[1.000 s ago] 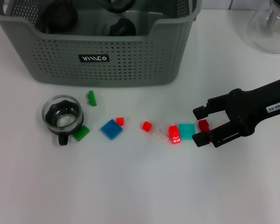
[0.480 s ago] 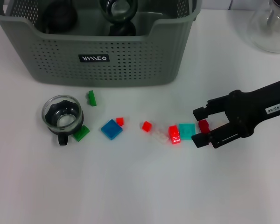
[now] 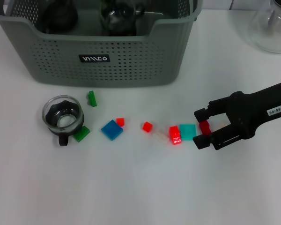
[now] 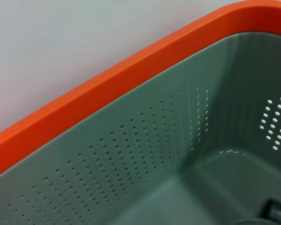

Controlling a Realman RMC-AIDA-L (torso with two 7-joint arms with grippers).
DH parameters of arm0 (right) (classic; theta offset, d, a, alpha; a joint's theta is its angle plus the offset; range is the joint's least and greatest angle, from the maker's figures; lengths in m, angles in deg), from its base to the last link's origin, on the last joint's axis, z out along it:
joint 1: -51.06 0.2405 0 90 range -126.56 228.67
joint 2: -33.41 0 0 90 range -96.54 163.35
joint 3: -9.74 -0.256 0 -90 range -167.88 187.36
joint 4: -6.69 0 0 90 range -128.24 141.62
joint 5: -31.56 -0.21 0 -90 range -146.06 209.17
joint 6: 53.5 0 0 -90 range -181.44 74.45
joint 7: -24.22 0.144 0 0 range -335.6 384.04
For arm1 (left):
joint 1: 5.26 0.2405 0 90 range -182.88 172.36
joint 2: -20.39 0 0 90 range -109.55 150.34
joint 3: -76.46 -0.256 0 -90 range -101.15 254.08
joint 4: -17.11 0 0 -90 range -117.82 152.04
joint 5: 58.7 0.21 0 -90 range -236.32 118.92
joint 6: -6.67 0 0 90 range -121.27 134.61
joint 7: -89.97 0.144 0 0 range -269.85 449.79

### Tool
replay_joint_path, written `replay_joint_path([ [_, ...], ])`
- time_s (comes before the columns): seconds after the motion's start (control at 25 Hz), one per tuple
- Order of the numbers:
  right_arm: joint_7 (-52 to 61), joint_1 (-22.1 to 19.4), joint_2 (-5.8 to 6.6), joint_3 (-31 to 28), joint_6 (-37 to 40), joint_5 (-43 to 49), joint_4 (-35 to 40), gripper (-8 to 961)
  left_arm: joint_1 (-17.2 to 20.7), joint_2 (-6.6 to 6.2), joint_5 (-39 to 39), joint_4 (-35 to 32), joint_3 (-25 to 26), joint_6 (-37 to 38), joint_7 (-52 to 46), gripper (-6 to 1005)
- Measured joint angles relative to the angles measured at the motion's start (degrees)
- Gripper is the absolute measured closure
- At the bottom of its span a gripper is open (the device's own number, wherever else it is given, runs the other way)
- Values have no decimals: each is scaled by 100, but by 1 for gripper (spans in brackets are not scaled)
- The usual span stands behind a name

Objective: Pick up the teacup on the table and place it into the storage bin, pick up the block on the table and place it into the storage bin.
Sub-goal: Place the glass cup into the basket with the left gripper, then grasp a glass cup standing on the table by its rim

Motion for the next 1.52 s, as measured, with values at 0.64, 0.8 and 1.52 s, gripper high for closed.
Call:
replay_joint_path([
  [0.64,-138,-31,7,0,-49,0,0,39,640,29,-53,-1968,74,893,-310,460],
  [0.8,-201,-47,16,1,-48,1,0,39,1116,26,-395,-3451,321,1525,-501,209],
  [1.52,-324,-93,5,-192,-77,9,1,39,3707,164,-5809,-5418,1582,6204,3242,163],
])
